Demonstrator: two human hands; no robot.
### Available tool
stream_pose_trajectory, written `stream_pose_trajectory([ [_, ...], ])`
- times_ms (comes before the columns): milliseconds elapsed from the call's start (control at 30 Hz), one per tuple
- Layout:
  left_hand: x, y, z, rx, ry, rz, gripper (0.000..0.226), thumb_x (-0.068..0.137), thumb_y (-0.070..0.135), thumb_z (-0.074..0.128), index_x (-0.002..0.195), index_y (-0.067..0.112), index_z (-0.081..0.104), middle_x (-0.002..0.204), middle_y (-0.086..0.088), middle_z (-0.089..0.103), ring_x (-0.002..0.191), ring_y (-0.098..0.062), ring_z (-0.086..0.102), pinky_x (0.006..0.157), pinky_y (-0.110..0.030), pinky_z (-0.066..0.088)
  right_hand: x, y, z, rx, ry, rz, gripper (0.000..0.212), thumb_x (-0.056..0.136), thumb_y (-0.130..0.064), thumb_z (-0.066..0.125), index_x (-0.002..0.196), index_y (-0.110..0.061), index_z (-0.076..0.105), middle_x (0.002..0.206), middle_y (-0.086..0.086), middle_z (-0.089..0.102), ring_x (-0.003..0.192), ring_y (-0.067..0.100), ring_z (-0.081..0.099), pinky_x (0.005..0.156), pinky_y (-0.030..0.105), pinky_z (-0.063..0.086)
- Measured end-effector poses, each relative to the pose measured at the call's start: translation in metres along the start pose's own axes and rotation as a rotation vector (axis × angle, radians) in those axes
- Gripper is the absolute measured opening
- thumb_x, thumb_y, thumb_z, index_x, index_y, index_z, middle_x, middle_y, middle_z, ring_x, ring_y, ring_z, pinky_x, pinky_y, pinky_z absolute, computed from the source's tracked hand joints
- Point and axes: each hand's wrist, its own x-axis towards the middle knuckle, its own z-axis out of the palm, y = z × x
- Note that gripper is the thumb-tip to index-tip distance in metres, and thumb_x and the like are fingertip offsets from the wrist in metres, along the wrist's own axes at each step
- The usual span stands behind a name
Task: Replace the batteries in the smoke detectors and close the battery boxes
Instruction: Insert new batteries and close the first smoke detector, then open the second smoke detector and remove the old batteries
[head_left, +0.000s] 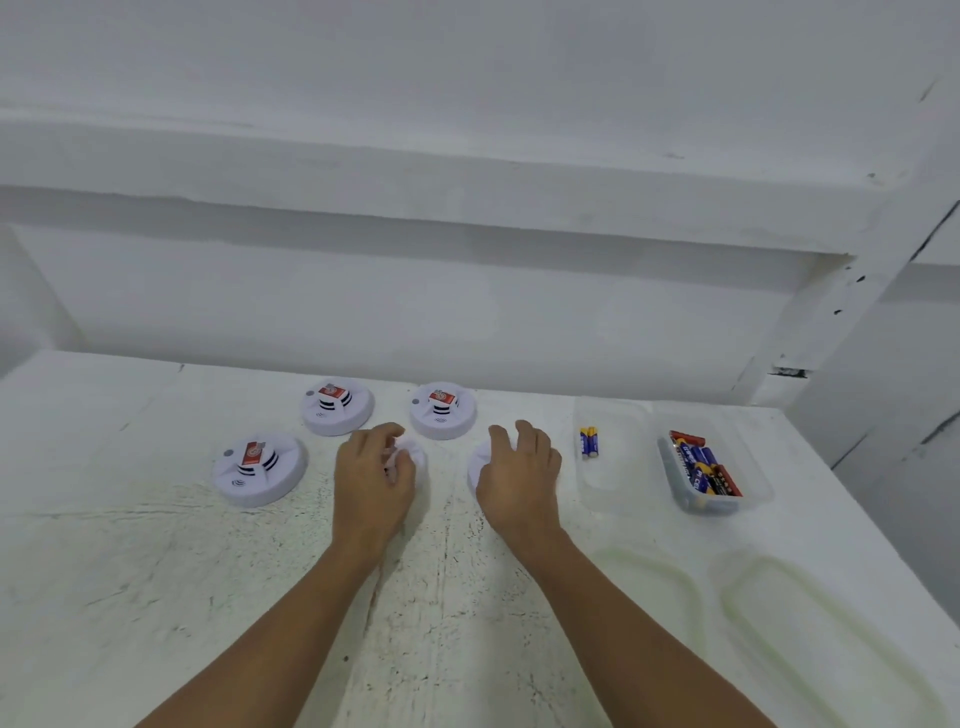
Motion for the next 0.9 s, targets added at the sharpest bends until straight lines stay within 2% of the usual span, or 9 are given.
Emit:
stream_pose_trajectory([
  [67,0.006,-0.015,-0.010,0.085,0.034,-0.054,0.028,0.085,0.016,0.057,0.111,0.009,0.061,0.105,-0.014,0.058,0.096,-0.029,0.050,0.080,-0.032,0.035,0.005,-0.015,0.003,0.018,-0.028,-0.091,0.027,0.064,-0.004,0.072,0.090,-0.007,0.067,0.093,0.013,0.064,0.080,0.030,0.062,0.067,0.034,0.048],
  [133,0.008,-0.023,-0.019,0.169,0.004,-0.150,0.033,0.086,0.021,0.061,0.117,0.009,0.058,0.111,-0.019,0.054,0.101,-0.033,0.046,0.082,-0.033,0.032,0.009,-0.030,0.006,0.145,-0.150,-0.098,0.018,0.084,-0.005,0.055,0.099,-0.003,0.064,0.098,0.011,0.062,0.089,0.027,0.060,0.073,0.035,0.047],
  [267,0.011,-0.041,-0.029,0.209,-0.137,-0.257,0.044,0.089,0.037,0.057,0.122,0.008,0.054,0.113,-0.020,0.055,0.106,-0.033,0.047,0.087,-0.039,0.038,0.011,-0.059,0.021,0.404,-0.332,0.143,0.020,0.090,-0.012,0.043,0.090,0.001,0.058,0.093,0.012,0.062,0.083,0.022,0.056,0.069,0.031,0.042],
  [367,0.013,-0.045,-0.035,0.066,-0.266,-0.204,0.023,0.091,0.029,0.054,0.103,0.011,0.059,0.092,-0.006,0.058,0.094,-0.024,0.050,0.071,-0.030,0.035,0.010,-0.075,0.034,0.477,-0.399,0.267,0.016,0.092,-0.020,0.043,0.081,-0.008,0.044,0.087,0.011,0.053,0.081,0.025,0.053,0.067,0.029,0.041],
  [500,0.017,-0.051,-0.043,-0.054,-0.312,-0.160,0.011,0.088,0.027,0.060,0.091,0.016,0.061,0.080,0.005,0.059,0.083,-0.016,0.052,0.060,-0.022,0.035,0.011,-0.087,0.037,0.595,-0.433,0.412,0.016,0.091,-0.019,0.042,0.099,-0.007,0.049,0.105,0.015,0.055,0.100,0.034,0.057,0.085,0.042,0.053],
  [600,0.015,-0.053,-0.048,-0.176,-0.308,-0.218,0.023,0.084,0.024,0.066,0.107,0.019,0.062,0.097,0.004,0.066,0.088,-0.012,0.060,0.070,-0.025,0.049,0.006,-0.090,0.029,0.842,-0.420,0.562,0.024,0.092,-0.022,0.043,0.113,-0.015,0.051,0.112,0.013,0.059,0.087,0.027,0.059,0.064,0.035,0.053],
  [667,0.012,-0.047,-0.054,-0.279,-0.287,-0.278,0.030,0.085,0.017,0.066,0.114,0.020,0.057,0.104,0.006,0.062,0.091,-0.006,0.058,0.070,-0.016,0.045,0.000,-0.089,0.023,0.986,-0.379,0.610,0.022,0.095,-0.027,0.045,0.116,-0.020,0.049,0.113,0.010,0.059,0.082,0.023,0.058,0.057,0.029,0.050],
  [800,0.006,-0.036,-0.065,-0.485,-0.239,-0.348,0.010,0.087,0.026,0.064,0.096,0.023,0.059,0.096,0.012,0.065,0.094,-0.009,0.062,0.079,-0.032,0.054,-0.017,-0.084,0.010,1.127,-0.229,0.647,0.014,0.097,-0.036,0.048,0.097,-0.022,0.050,0.103,0.006,0.063,0.094,0.028,0.065,0.070,0.037,0.056],
  [900,-0.003,-0.034,-0.066,-0.532,-0.293,-0.371,0.027,0.086,0.042,0.064,0.106,0.025,0.059,0.093,0.006,0.066,0.092,-0.014,0.064,0.084,-0.043,0.056,-0.033,-0.078,0.005,1.118,-0.140,0.650,0.024,0.095,-0.042,0.050,0.093,-0.017,0.050,0.099,0.008,0.064,0.093,0.028,0.066,0.077,0.042,0.058],
])
